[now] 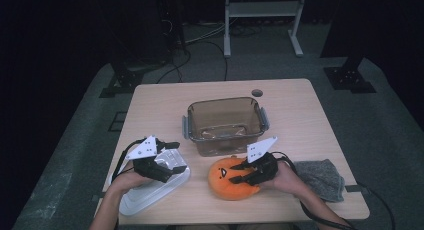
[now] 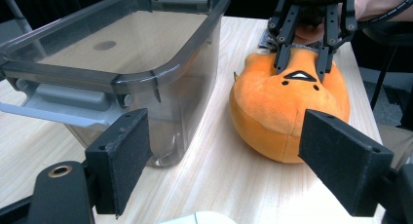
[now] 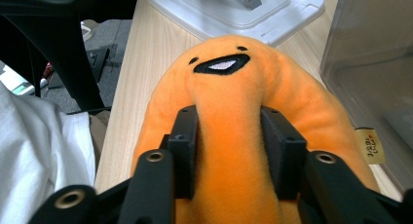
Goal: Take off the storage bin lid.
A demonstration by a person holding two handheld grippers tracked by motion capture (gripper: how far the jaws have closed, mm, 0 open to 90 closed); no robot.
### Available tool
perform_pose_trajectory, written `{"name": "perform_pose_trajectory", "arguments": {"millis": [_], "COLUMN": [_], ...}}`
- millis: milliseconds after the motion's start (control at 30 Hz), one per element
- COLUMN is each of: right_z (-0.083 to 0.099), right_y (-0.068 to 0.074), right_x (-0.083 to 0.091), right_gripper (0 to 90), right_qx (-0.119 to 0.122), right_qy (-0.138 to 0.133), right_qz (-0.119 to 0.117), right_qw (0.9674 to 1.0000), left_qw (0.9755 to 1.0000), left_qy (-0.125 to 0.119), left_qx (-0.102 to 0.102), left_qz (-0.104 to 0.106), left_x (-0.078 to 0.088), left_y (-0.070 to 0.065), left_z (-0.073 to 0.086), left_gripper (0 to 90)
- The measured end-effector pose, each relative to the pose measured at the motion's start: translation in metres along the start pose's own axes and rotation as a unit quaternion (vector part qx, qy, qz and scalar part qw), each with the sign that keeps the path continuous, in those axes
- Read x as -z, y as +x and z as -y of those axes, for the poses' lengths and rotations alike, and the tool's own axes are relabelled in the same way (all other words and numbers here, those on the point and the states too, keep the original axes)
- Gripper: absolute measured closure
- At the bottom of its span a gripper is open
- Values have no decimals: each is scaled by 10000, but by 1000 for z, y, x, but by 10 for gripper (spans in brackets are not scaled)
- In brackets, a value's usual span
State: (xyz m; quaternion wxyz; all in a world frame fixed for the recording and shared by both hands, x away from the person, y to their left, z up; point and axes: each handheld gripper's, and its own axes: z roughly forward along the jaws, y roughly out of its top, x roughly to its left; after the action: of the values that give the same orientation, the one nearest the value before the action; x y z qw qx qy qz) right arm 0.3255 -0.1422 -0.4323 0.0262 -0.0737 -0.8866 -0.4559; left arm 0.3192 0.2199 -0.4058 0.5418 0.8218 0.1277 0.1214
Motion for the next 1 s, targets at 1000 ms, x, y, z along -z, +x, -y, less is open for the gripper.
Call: {"name": "perform_pose_trajectory", "arguments": {"millis": [1000], "right_z": [-4], "right_y": [10], "right_x": [23], "right_gripper": [767], "right_qx": [-225], "right_qy": [-248], "right_qz": [38], "right_qw": [9994], "left_qw": [9999], "left_qy": [-91], "left_qx": [63], "left_qz": [-41], "left_x": [1], "left_y": [0], "left_z": [12], "left_gripper": [169]}}
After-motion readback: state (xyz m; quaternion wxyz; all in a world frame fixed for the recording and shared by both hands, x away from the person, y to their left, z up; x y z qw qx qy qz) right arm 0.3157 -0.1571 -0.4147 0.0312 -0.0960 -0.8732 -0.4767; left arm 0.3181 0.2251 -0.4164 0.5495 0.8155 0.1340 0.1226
